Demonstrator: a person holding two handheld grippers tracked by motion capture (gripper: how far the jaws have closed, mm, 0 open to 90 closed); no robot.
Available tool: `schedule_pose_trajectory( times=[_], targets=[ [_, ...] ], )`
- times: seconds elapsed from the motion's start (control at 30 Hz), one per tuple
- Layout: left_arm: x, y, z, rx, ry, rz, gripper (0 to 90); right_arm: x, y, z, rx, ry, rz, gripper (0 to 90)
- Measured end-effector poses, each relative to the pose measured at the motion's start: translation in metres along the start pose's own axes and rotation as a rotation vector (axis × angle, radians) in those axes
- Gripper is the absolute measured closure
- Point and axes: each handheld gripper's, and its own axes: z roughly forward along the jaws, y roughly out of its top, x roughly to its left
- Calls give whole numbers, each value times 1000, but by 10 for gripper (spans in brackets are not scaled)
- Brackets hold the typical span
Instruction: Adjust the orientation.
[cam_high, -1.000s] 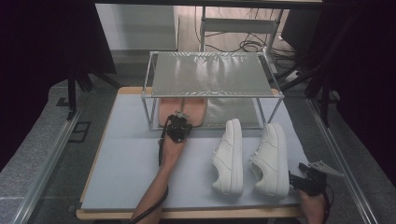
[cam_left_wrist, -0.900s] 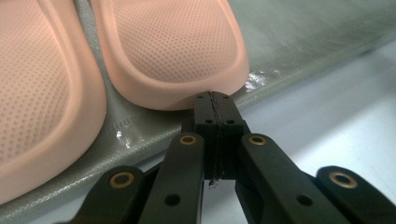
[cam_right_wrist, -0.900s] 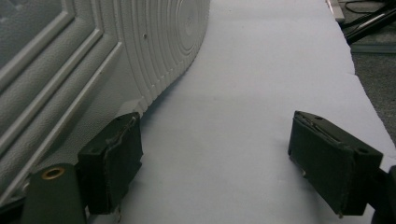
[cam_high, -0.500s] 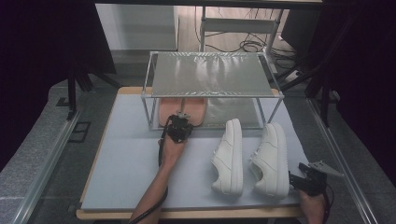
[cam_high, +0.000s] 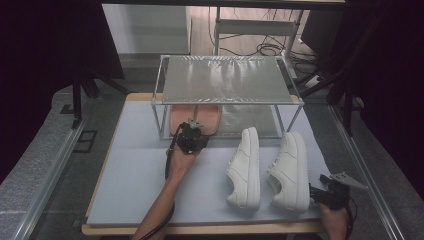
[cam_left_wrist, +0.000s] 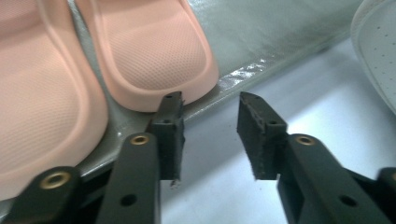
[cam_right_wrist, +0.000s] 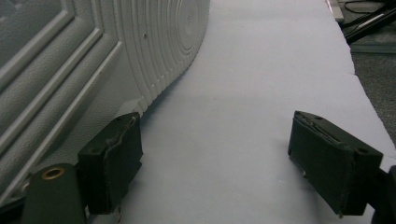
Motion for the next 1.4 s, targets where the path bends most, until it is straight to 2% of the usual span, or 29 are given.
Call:
schedule_pose_trajectory(
  times=[0.23,0.43,0.47,0.67,0.83,1.03,1.4],
  targets=[
    [5,-6,-15,-18,-17,-32,426,0,0,0,3,-2,-3,180],
    [5,-11,-26,-18,-12,-19,294,0,0,0,1,-3,-3,180],
    [5,-12,-28,-17,-12,-16,294,0,0,0,1,-3,-3,180],
    [2,-17,-41,-4,-38,-6,202,0,0,0,1,-3,-3,180],
    [2,-27,-52,-1,-55,-13,160,0,0,0,3,-2,-3,180],
    [3,-36,-62,24,-69,22,146,0,0,0,2,-5,-4,180],
    [14,-55,-86,12,-49,4,125,1,0,0,4,-6,-7,180]
  ],
)
